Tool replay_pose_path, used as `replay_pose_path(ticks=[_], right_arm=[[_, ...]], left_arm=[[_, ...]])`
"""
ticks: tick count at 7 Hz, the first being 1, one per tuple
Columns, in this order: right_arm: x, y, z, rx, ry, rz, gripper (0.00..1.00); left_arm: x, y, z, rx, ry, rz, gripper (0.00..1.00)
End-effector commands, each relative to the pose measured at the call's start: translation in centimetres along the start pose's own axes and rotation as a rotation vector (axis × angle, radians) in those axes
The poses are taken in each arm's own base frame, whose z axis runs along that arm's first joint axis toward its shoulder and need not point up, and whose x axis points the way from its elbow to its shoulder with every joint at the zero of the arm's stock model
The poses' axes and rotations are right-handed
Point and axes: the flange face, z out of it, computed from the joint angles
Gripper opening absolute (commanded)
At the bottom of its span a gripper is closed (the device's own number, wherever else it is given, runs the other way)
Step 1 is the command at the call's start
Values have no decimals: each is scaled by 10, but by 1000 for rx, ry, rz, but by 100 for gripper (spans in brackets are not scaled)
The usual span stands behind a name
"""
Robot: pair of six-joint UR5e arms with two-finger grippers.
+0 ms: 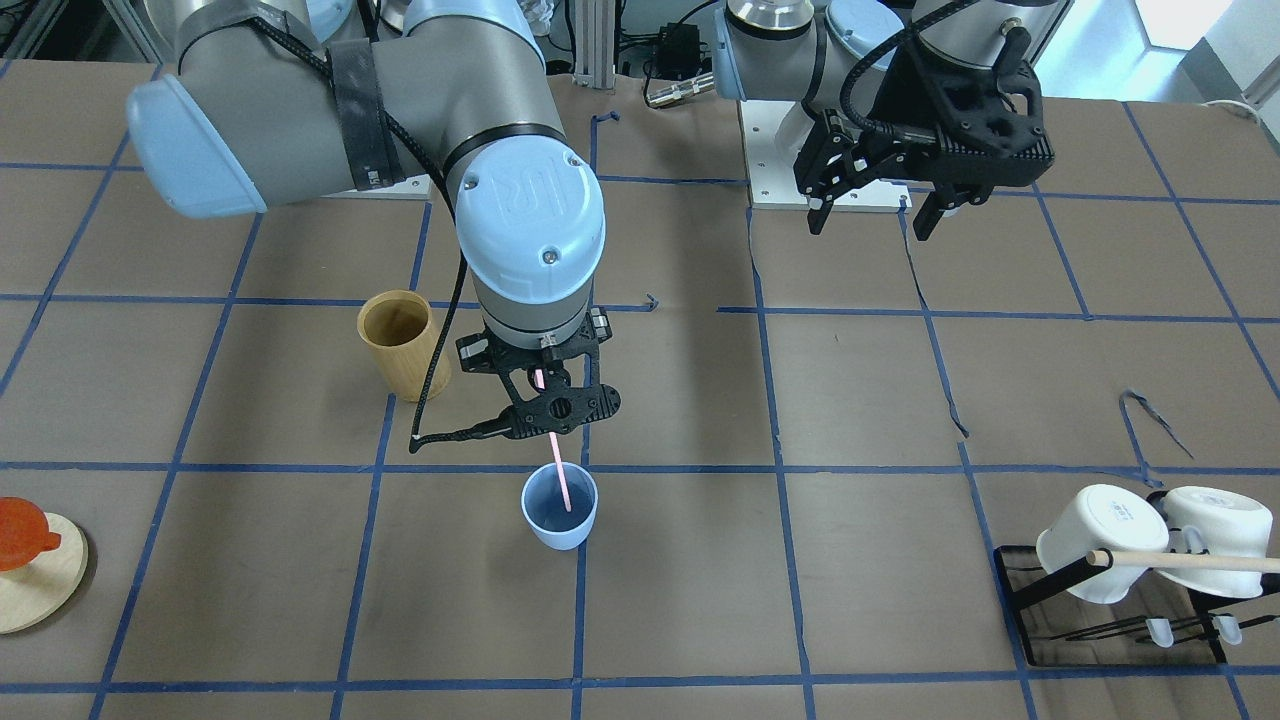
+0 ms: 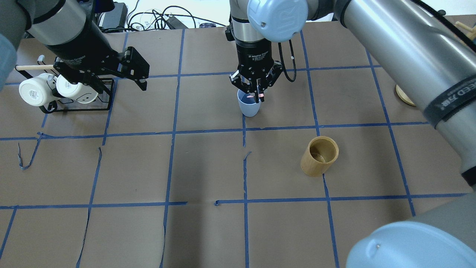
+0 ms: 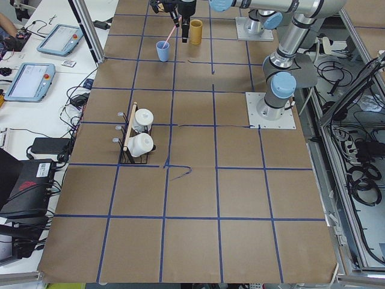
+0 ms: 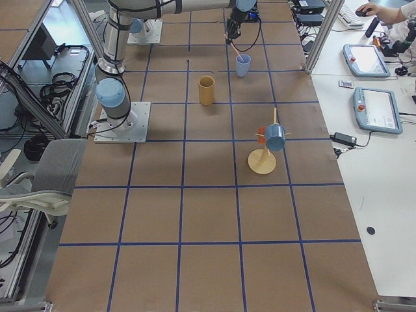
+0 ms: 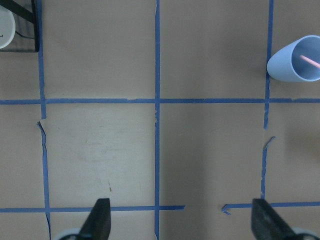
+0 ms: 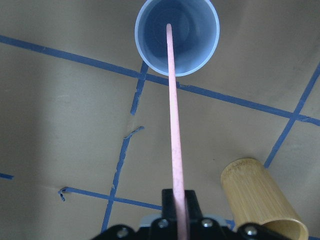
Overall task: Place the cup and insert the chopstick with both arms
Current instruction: 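Lower the pink chopstick into the blue cup with the right gripper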
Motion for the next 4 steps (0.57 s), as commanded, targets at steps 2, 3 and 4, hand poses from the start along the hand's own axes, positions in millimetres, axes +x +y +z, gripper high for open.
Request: replay_pose_path(ticks=[2, 3, 4], right_arm=[[-1, -2, 15, 2, -8, 0, 26], [-1, -4, 13, 20, -10, -1, 31], [-1, -4, 13, 22, -10, -1, 33]], left_arm=[[0, 0, 0, 0, -1, 0, 100], [0, 0, 0, -1, 1, 0, 100], [0, 0, 0, -1, 1, 0, 100]])
